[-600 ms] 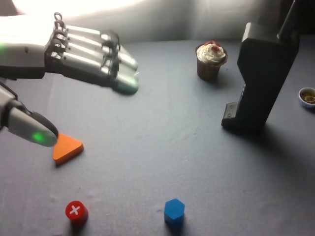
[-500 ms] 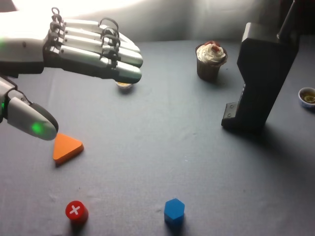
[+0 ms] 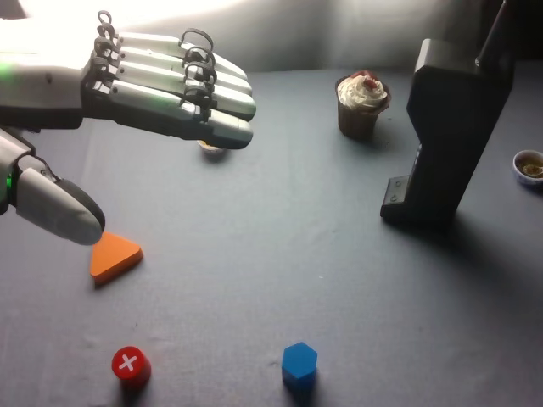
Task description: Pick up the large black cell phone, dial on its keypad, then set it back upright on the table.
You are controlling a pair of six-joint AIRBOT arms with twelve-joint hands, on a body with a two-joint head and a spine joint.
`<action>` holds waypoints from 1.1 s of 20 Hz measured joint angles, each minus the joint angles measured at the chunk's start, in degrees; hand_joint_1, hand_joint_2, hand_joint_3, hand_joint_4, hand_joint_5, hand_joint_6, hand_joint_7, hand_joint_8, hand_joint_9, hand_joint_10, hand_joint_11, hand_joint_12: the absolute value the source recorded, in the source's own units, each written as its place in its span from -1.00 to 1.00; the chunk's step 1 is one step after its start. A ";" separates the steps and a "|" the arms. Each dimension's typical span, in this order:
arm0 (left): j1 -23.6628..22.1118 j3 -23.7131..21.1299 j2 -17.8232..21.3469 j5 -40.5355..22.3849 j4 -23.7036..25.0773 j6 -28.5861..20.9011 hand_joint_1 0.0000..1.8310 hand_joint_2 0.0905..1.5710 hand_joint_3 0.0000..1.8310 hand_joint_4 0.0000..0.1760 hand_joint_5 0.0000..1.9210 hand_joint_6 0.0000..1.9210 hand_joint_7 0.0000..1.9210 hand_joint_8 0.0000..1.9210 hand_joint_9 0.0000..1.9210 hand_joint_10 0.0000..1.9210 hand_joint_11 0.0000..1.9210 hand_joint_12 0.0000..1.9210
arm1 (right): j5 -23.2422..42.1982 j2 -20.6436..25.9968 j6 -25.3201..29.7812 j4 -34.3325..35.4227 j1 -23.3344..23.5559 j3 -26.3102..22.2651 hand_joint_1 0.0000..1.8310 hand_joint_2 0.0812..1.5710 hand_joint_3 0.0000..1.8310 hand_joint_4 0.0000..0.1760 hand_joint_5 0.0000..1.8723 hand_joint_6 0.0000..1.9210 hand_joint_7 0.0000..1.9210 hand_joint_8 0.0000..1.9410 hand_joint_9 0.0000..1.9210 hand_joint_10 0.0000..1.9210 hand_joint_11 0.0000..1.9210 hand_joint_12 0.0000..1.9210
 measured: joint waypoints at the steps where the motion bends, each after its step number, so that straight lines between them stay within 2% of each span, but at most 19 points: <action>1: 0.02 0.04 0.00 0.11 0.33 0.24 -1.00 0.43 -1.00 -1.00 -0.82 -1.00 -0.87 -1.00 -0.91 -1.00 -1.00 -0.68 | -0.04 -1.22 0.02 -0.46 0.81 0.85 0.02 0.23 -1.00 -1.00 -0.93 -0.99 -0.93 -0.99 -0.91 -0.99 -1.00 -0.58; 5: 0.00 -1.01 0.09 1.51 0.31 1.16 -1.00 0.43 -1.00 -1.00 -0.85 -1.00 -0.89 -1.00 -0.94 -1.00 -1.00 -0.77 | -2.45 -4.76 0.00 -0.61 5.33 3.32 0.15 0.25 -1.00 -1.00 -0.91 -0.99 -0.90 -0.99 -0.88 -0.99 -1.00 -0.56; 6: 0.04 -1.25 0.07 1.77 0.46 1.46 -1.00 0.43 -1.00 -1.00 -0.84 -1.00 -0.89 -1.00 -0.93 -1.00 -1.00 -0.74 | -3.87 -5.55 0.00 -0.61 7.08 3.76 0.18 0.23 -1.00 -1.00 -0.88 -0.99 -0.87 -1.00 -0.87 -1.00 -1.00 -0.46; 10: 1.14 -1.44 0.26 3.85 1.53 3.82 -1.00 0.43 -1.00 -1.00 -0.83 -1.00 -0.88 -1.00 -0.91 -1.00 -1.00 -0.65 | -10.88 -8.94 0.00 -0.15 14.91 5.70 0.20 0.24 -1.00 -1.00 -0.79 -0.99 -0.79 -0.99 -0.78 -0.99 -1.00 -0.24; 12: 1.29 -2.05 0.37 4.26 1.92 4.68 -0.99 0.44 -1.00 -1.00 -0.81 -0.99 -0.87 -1.00 -0.90 -0.99 -1.00 -0.63 | -13.42 -10.43 -0.63 -0.63 16.41 6.91 0.17 0.22 -1.00 -1.00 -0.81 -1.00 -0.82 -1.00 -0.83 -1.00 -1.00 -0.31; 13: 1.38 -2.36 0.50 4.59 1.79 5.75 -0.96 0.42 -1.00 -1.00 -0.78 -0.99 -0.83 -0.99 -0.87 -0.99 -1.00 -0.55 | -14.99 -11.04 -0.83 -1.07 17.14 7.58 0.15 0.22 -1.00 -1.00 -0.84 -1.00 -0.83 -1.00 -0.84 -1.00 -1.00 -0.33; 15: 1.38 -2.36 0.55 5.22 1.57 7.17 -0.95 0.42 -1.00 -1.00 -0.77 -0.99 -0.83 -1.00 -0.86 -0.99 -1.00 -0.52 | -18.32 -12.11 -0.85 -1.70 19.98 9.53 0.14 0.19 -1.00 -1.00 -0.84 -1.00 -0.82 -1.00 -0.84 -1.00 -1.00 -0.30; 20: 1.38 -2.34 0.61 5.79 1.42 7.56 -0.93 0.42 -1.00 -1.00 -0.78 -1.00 -0.84 -1.00 -0.88 -1.00 -1.00 -0.57 | -24.17 -12.59 -2.58 -5.57 28.39 13.86 0.12 0.20 -1.00 -1.00 -0.84 -1.00 -0.81 -1.00 -0.83 -1.00 -1.00 -0.33; 21: 1.38 -2.34 0.61 5.70 1.36 7.54 -0.95 0.43 -1.00 -1.00 -0.82 -1.00 -0.87 -1.00 -0.91 -1.00 -1.00 -0.71 | -25.49 -13.07 -2.86 -6.47 29.44 14.88 0.09 0.20 -1.00 -1.00 -0.84 -1.00 -0.83 -1.00 -0.83 -1.00 -1.00 -0.45; 22: 1.38 -2.34 0.61 5.64 1.27 7.52 -0.95 0.43 -1.00 -1.00 -0.82 -1.00 -0.87 -1.00 -0.91 -1.00 -1.00 -0.71 | -26.12 -13.42 -2.97 -6.88 29.79 15.32 0.09 0.20 -1.00 -1.00 -0.84 -1.00 -0.83 -1.00 -0.83 -1.00 -1.00 -0.45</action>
